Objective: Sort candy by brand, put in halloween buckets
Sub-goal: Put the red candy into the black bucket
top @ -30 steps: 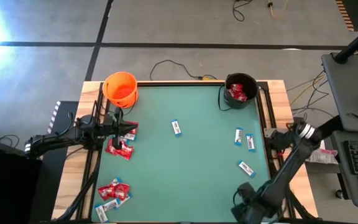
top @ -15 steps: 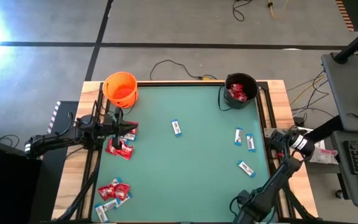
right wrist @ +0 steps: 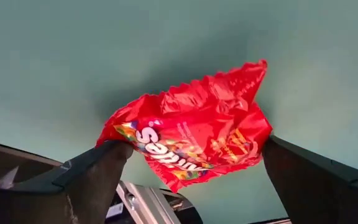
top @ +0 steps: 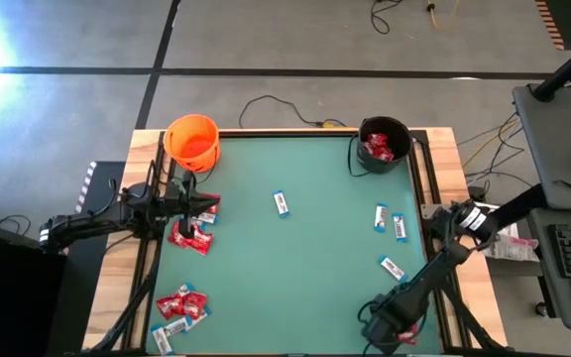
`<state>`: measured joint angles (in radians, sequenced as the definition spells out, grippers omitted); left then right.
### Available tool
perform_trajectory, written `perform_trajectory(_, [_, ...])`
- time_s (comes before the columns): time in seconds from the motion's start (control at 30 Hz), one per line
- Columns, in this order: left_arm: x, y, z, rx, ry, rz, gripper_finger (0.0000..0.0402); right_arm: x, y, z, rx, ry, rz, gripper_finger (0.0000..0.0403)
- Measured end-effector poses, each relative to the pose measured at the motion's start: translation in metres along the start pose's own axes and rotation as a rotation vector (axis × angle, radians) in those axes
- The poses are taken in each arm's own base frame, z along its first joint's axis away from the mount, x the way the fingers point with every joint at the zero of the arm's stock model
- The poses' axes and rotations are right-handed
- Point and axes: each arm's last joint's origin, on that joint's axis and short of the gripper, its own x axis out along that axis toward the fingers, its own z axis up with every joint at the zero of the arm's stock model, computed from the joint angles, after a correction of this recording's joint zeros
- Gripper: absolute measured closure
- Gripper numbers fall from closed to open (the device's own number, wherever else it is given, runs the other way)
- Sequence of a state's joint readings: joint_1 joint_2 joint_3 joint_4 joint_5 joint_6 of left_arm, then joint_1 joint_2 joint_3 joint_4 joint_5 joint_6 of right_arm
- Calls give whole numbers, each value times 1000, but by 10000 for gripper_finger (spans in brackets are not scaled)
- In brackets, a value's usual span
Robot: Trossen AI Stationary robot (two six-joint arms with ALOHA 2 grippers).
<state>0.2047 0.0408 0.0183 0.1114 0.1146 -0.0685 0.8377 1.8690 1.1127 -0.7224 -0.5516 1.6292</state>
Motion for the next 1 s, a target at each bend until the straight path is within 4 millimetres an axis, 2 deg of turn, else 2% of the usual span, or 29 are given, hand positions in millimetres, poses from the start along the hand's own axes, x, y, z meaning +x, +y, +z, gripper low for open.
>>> perform_trajectory(0.13, [0, 0, 0, 0, 0, 0, 402, 3, -4, 5, -8, 23, -2, 52])
perform_trajectory(0.77, [0, 0, 0, 0, 0, 0, 402, 5, -5, 8, 39, 25, -5, 195])
perform_trajectory(1.0, [0, 0, 0, 0, 1, 0, 402, -10, -9, 6, 40, -12, 24, 250])
